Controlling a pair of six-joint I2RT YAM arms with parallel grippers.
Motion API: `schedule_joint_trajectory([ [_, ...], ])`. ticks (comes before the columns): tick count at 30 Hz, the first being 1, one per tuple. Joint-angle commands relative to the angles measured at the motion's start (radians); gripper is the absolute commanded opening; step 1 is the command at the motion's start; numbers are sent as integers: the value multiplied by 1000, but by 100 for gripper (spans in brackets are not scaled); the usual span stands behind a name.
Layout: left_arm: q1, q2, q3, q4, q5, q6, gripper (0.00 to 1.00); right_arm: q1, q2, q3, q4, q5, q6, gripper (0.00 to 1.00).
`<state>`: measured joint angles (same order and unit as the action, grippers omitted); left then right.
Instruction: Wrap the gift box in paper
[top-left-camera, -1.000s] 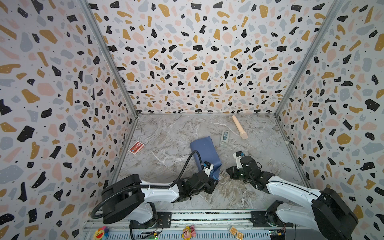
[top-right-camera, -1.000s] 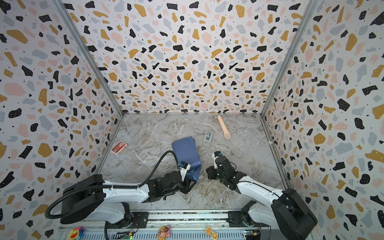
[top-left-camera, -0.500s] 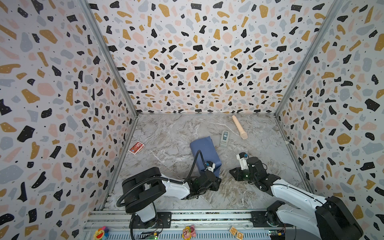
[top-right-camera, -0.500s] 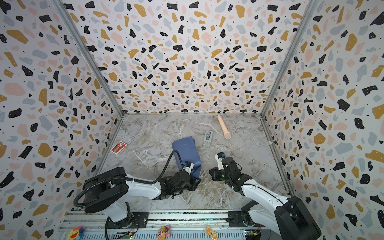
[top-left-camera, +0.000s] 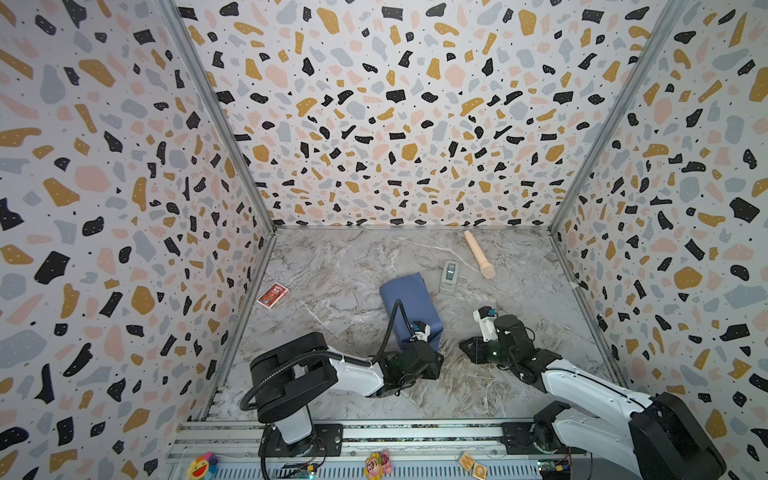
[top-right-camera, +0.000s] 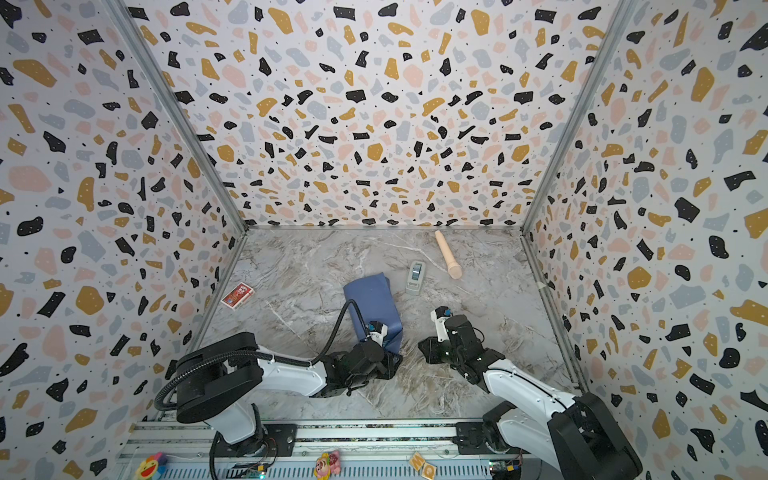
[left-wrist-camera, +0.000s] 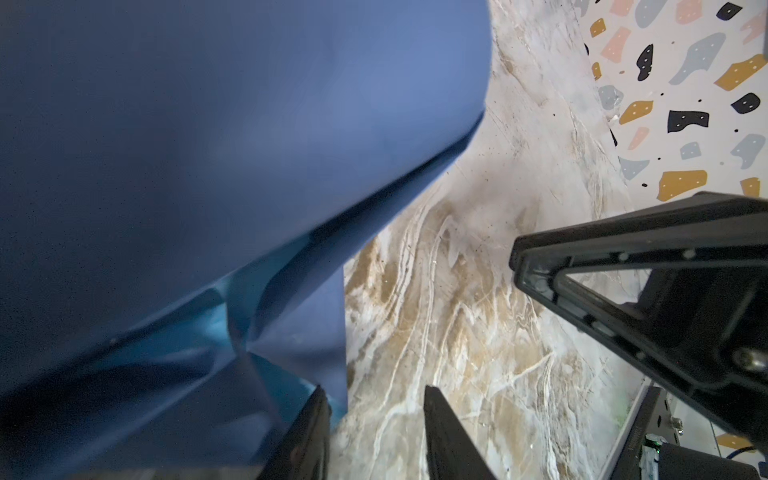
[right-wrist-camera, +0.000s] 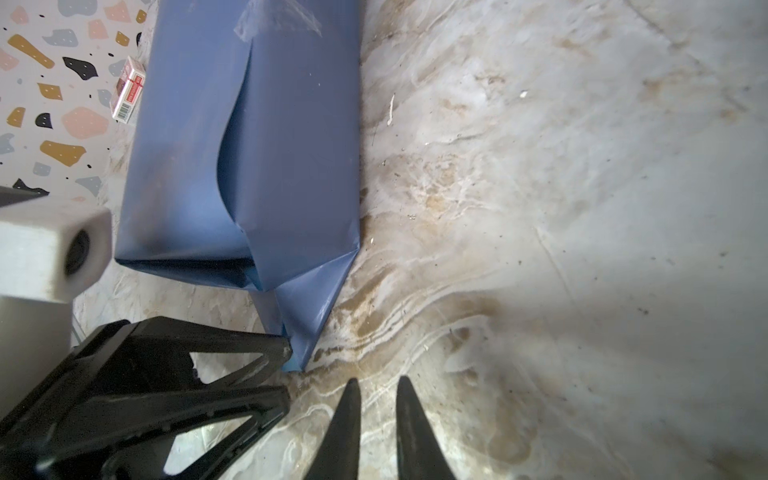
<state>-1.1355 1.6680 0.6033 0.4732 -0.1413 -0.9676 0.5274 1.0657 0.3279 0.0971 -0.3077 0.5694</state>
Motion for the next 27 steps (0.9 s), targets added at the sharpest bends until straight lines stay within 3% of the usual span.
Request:
schedule_joint_trajectory([
  [1, -6, -6, -9, 10, -18, -26, 39, -3, -11, -7, 0, -7, -11, 18],
  [17, -5, 60, -1, 88, -37, -72, 39, -3, -29, -29, 1, -8, 0, 19],
  [27, -5, 63, -7, 144, -111, -127, 34, -3, -24, -32, 0, -8, -2, 19],
])
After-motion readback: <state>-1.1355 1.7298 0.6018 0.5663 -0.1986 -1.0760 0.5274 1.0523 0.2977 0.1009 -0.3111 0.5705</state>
